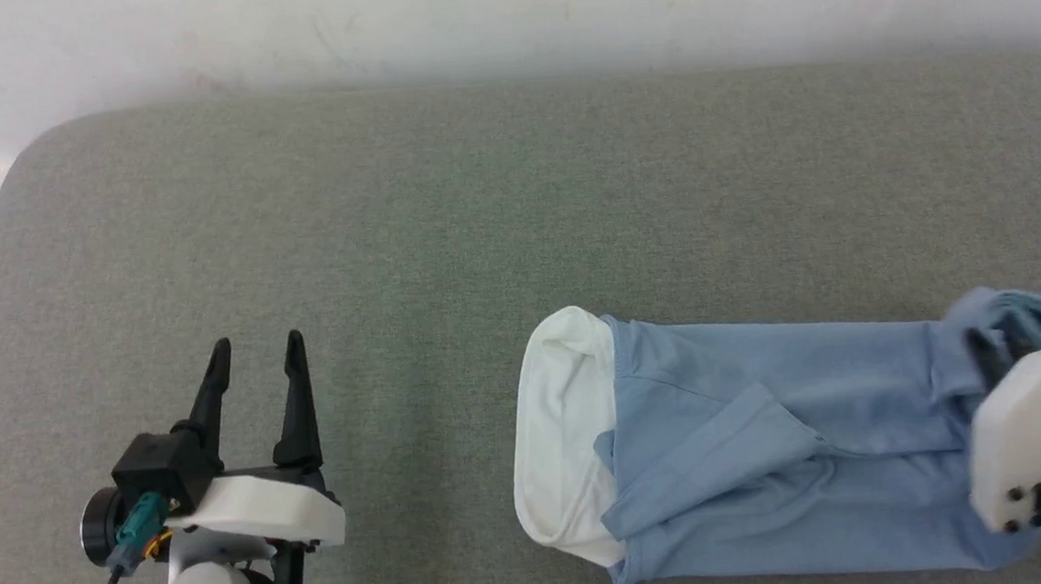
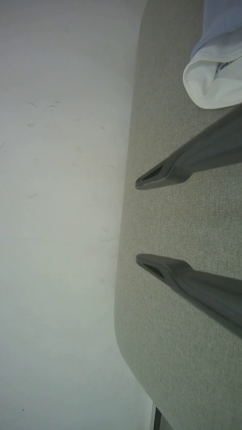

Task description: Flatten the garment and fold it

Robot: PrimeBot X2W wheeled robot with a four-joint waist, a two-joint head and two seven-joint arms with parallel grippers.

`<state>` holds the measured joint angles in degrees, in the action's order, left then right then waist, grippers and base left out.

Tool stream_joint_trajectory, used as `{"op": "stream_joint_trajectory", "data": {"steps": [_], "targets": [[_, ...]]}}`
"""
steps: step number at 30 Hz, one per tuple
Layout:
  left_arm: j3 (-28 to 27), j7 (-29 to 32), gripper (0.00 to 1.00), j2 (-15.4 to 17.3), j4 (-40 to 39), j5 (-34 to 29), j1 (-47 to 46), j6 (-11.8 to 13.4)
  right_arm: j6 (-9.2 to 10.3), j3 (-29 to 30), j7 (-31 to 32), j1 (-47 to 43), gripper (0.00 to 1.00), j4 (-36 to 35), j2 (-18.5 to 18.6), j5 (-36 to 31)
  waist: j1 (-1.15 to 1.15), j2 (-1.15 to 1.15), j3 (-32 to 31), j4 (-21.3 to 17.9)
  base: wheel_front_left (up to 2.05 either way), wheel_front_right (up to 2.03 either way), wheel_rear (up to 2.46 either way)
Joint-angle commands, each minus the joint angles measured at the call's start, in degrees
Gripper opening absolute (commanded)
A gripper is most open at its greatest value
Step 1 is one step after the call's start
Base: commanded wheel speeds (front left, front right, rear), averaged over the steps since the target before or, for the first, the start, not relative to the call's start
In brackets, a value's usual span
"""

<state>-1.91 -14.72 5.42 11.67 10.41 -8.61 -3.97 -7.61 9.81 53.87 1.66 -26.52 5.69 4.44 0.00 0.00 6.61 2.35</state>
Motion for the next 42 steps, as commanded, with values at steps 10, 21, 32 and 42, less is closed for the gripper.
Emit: {"op": "stream_joint_trajectory", "data": {"steps": [10, 21, 32, 42], "targets": [[-0.22, -0.28, 1.00, -0.65, 0.67, -0.48, -2.00, -0.70, 0.12, -25.47, -0.70, 5.52, 0.00, -0.08, 4.42, 4.38, 0.00, 0.00, 0.46, 1.44, 0.00, 0.00, 0.00], [-0.34, -0.28, 1.00, -1.51, 0.63, -0.21, -3.34, -1.12, 0.12, -38.75, -11.12, 18.02, 0.00, 27.43, -1.32, 6.86, 0.00, 0.00, 3.50, 3.48, 0.00, 0.00, 0.00], [-0.41, -0.28, 1.00, -2.06, 1.40, -0.52, -3.20, -1.48, 0.12, -44.56, -18.48, 23.65, 1.00, 41.65, -2.78, 12.64, 0.00, 0.00, 3.35, 4.07, 0.00, 0.00, 0.00], [-1.67, -0.28, 1.00, -2.16, 1.45, -1.09, -1.43, -1.73, 0.12, -31.81, -40.53, 20.66, 1.00, 30.43, -2.80, 15.71, 0.00, 0.00, 0.62, 2.11, 0.00, 0.00, 0.00]]}}
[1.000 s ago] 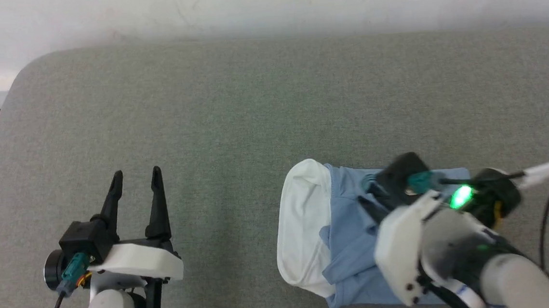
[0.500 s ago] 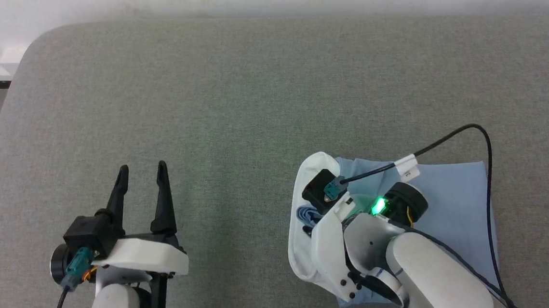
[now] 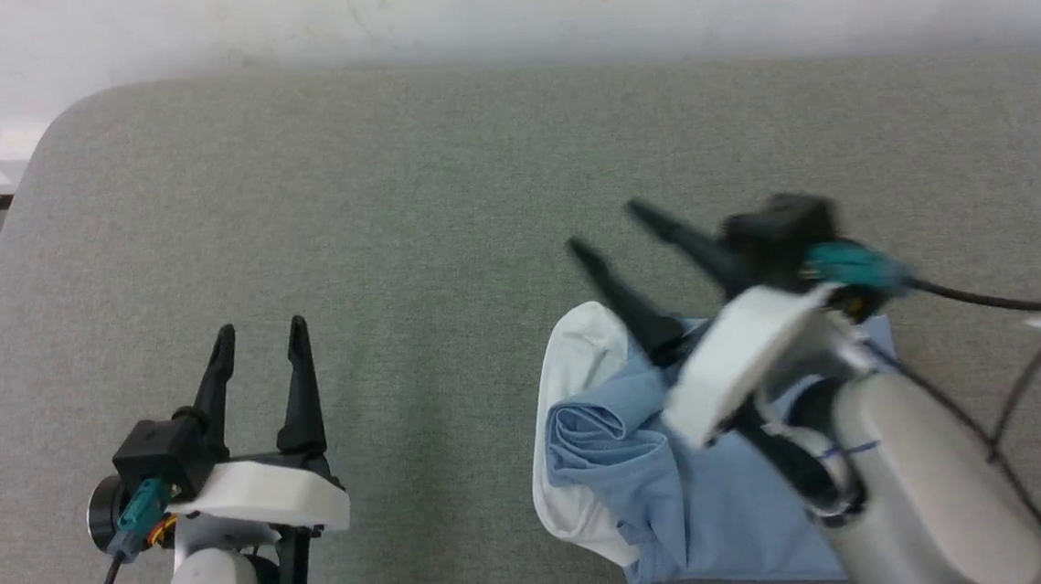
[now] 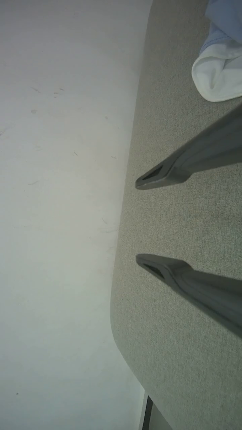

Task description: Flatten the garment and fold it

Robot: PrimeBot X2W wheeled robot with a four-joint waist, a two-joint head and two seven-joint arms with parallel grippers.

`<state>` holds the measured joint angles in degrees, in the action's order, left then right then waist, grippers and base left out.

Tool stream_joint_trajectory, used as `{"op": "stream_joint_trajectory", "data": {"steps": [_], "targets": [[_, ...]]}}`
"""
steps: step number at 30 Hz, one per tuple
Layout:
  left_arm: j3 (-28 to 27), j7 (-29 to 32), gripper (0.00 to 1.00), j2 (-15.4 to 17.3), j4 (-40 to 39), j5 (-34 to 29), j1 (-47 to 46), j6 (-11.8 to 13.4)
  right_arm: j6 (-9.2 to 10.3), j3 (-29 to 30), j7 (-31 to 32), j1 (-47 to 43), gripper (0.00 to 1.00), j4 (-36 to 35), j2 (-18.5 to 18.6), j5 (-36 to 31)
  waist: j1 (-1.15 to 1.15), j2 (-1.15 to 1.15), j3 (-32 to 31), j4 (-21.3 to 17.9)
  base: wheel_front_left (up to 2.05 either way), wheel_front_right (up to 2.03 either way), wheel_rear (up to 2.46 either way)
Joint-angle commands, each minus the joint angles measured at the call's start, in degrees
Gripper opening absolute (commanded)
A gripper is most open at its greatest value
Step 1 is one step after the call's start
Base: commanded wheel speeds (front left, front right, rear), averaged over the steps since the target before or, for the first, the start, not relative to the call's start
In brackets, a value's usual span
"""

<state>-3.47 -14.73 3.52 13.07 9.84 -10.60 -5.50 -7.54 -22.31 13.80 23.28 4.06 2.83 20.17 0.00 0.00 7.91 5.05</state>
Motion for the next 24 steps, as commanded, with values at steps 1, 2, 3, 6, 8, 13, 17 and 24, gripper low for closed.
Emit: {"op": "stream_joint_trajectory", "data": {"steps": [1, 2, 3, 6, 8, 13, 17, 24], "targets": [[-0.21, -0.27, 1.00, -0.26, 0.00, -0.59, 0.77, -0.23, 0.05, 2.80, -2.73, -2.00, 1.00, -1.35, 0.06, -0.25, 0.00, 0.00, -0.95, -0.82, 0.00, 0.00, 0.00], [-0.41, -0.27, 1.00, -0.26, -0.22, -0.73, 1.17, -0.28, 0.05, 7.70, -6.82, -4.54, 1.00, -3.74, 0.06, -0.59, 0.00, 0.00, -1.45, -1.20, 0.00, 0.00, 0.00], [-0.47, -0.27, 1.00, -0.27, -0.34, -0.80, 1.33, -0.31, 0.05, 10.30, -8.74, -5.98, 1.00, -4.87, 0.06, -0.82, 0.00, 0.00, -1.65, -1.34, 0.00, 0.00, 0.00], [-0.65, -0.27, 1.00, -0.29, -0.75, -0.87, 1.68, -0.38, 0.05, 17.83, -13.32, -10.53, 1.00, -7.42, 0.06, -1.78, 0.00, 0.00, -2.00, -1.73, 0.00, 0.00, 0.00], [-0.84, -0.27, 1.00, -0.31, -1.10, -0.89, 1.84, -0.39, 0.05, 22.13, -15.37, -13.44, 1.00, -7.93, 0.05, -2.41, 0.00, 0.00, -2.05, -2.00, 0.00, 0.00, 0.00], [-0.92, -0.27, 1.00, -0.36, -1.61, -0.98, 1.79, -0.47, 0.05, 28.71, -14.30, -19.84, 1.00, -4.74, 0.05, -2.56, 0.00, 0.00, -1.86, -2.10, 0.00, 0.00, 0.00], [-0.99, -0.27, 1.00, -0.40, -1.89, -1.05, 1.58, -0.51, 0.05, 31.47, -8.73, -22.60, 1.00, 0.60, 0.05, 2.08, 0.00, 0.00, -1.49, -2.03, 0.00, 0.00, 0.00], [-0.92, -0.27, 1.00, -0.46, -1.91, -1.12, 1.22, -0.58, 0.05, 31.46, 2.51, -22.88, 1.00, 8.68, 0.05, 10.52, 0.00, 0.00, -0.94, -1.44, 0.00, 0.00, 0.00]]}}
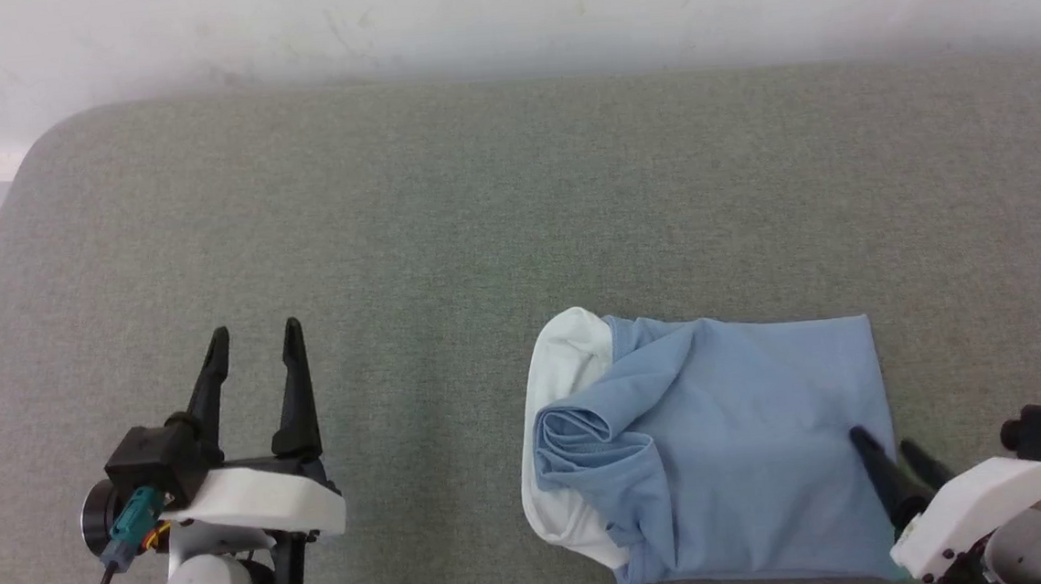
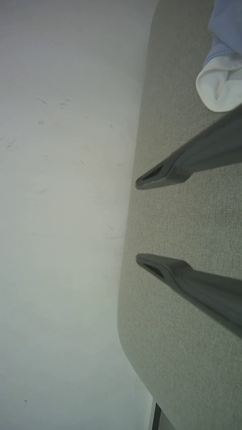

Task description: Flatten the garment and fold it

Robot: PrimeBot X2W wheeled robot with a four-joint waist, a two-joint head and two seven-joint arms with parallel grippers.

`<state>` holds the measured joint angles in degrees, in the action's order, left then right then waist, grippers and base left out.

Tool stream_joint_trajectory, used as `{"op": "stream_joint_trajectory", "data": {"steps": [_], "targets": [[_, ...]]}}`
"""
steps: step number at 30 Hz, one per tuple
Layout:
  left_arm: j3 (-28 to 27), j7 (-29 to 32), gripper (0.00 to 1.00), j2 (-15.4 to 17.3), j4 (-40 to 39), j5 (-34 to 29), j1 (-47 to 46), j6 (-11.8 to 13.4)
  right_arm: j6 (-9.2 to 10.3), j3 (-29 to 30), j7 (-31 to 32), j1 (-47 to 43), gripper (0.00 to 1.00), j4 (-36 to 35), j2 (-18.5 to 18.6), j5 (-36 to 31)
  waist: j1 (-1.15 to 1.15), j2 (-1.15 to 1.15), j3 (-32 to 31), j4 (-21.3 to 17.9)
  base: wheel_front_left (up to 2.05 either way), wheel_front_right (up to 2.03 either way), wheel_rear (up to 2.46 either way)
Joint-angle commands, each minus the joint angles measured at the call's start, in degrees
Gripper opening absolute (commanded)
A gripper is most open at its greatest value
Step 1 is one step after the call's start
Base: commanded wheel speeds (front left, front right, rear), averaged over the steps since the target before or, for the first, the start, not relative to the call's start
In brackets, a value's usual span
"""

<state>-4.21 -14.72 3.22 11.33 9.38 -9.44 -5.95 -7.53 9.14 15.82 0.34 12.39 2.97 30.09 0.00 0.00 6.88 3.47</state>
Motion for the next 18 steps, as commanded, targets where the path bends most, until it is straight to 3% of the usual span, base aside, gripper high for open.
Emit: {"op": "stream_joint_trajectory", "data": {"steps": [1, 8, 9, 10, 11, 12, 18], "targets": [[-0.16, -0.28, 1.00, -0.18, -0.19, -0.64, 0.02, -0.14, 0.04, -0.10, 1.94, 0.22, 1.00, 1.28, -0.09, 1.61, 0.00, 0.00, 0.13, 0.24, 0.00, 0.00, 0.00], [-0.05, -0.28, 1.00, -0.24, -0.36, -0.41, 0.00, -0.03, 0.04, -1.34, 8.23, 2.67, 1.00, 5.60, -0.09, 5.48, 0.00, 0.00, 0.47, 0.69, 0.00, 0.00, 0.00], [-0.01, -0.28, 1.00, -0.25, -0.34, -0.38, 0.02, -0.01, 0.04, -1.74, 9.25, 3.22, 0.96, 6.29, -0.09, 5.82, 0.00, 0.00, 0.49, 0.76, 0.00, 0.00, 0.00], [0.05, -0.28, 1.00, -0.26, -0.32, -0.34, 0.02, 0.01, 0.04, -2.00, 10.19, 3.68, 0.49, 6.85, -0.09, 5.28, 0.00, 0.00, 0.53, 0.85, 0.00, 0.00, 0.00], [0.12, -0.28, 1.00, -0.26, -0.30, -0.31, 0.02, 0.03, 0.04, -2.11, 10.85, 4.15, 0.29, 7.08, -0.09, 4.35, 0.00, 0.00, 0.55, 0.94, 0.00, 0.00, 0.00], [0.16, -0.28, 1.00, -0.27, -0.32, -0.26, 0.00, 0.07, 0.04, -2.22, 11.21, 4.69, 0.00, 6.80, -0.09, 3.12, 0.00, 0.00, 0.60, 1.02, 0.00, 0.00, 0.00], [-0.23, -0.28, 1.00, -0.30, -0.91, -0.09, 0.26, 0.62, 0.04, -3.71, 12.35, 8.20, 0.00, -2.92, -0.09, -10.81, 0.00, 0.00, 0.94, 0.31, 0.00, 0.00, 0.00]]}}
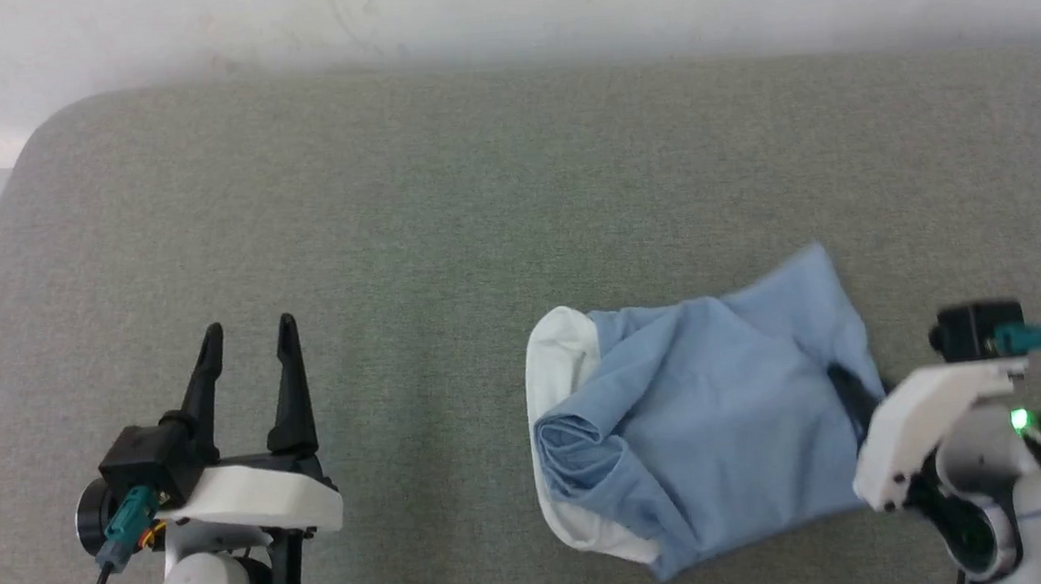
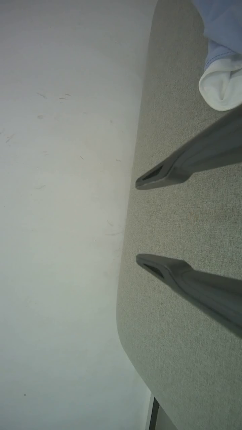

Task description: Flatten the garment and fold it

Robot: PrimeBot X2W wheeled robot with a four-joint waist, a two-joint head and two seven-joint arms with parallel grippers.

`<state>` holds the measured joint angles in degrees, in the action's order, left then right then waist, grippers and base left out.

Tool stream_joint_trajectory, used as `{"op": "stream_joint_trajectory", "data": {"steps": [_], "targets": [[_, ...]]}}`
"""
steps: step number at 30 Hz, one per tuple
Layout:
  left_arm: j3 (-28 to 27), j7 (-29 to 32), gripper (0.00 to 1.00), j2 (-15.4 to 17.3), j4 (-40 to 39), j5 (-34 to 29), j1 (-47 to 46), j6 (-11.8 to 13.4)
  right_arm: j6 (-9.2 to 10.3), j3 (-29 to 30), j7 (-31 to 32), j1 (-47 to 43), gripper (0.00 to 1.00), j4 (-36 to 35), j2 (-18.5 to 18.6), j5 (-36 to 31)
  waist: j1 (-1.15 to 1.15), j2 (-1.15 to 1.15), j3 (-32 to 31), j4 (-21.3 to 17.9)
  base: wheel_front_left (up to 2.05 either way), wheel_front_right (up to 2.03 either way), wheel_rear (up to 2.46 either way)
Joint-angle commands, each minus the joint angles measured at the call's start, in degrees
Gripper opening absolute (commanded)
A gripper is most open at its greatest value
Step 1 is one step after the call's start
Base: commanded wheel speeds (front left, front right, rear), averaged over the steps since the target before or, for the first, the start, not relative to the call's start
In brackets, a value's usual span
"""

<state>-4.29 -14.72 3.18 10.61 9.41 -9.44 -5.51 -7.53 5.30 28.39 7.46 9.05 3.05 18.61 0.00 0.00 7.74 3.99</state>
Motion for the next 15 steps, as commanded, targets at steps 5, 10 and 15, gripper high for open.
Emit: {"op": "stream_joint_trajectory", "data": {"steps": [5, 10, 15], "targets": [[-0.89, -0.28, 1.00, -0.27, -0.89, -0.02, 0.20, 0.49, 0.04, -3.14, 4.05, 4.74, 0.00, -9.48, -0.17, -9.25, 0.00, 0.00, 0.87, -2.35, 0.00, 0.00, 0.00], [-1.64, -0.28, 1.00, -0.25, -2.62, -0.22, 0.09, 0.58, 0.04, -4.27, 8.71, 10.08, 0.00, -12.01, -0.17, -15.69, 0.00, 0.00, 3.05, -6.47, 0.00, 0.00, 0.00], [-2.62, -0.28, 1.00, 0.40, -4.70, -0.68, -1.19, 0.64, 0.04, -3.46, 9.67, 16.40, 0.00, -8.42, 2.35, -18.80, 0.00, 0.00, 6.42, -11.56, 0.00, 0.00, 0.00]]}}
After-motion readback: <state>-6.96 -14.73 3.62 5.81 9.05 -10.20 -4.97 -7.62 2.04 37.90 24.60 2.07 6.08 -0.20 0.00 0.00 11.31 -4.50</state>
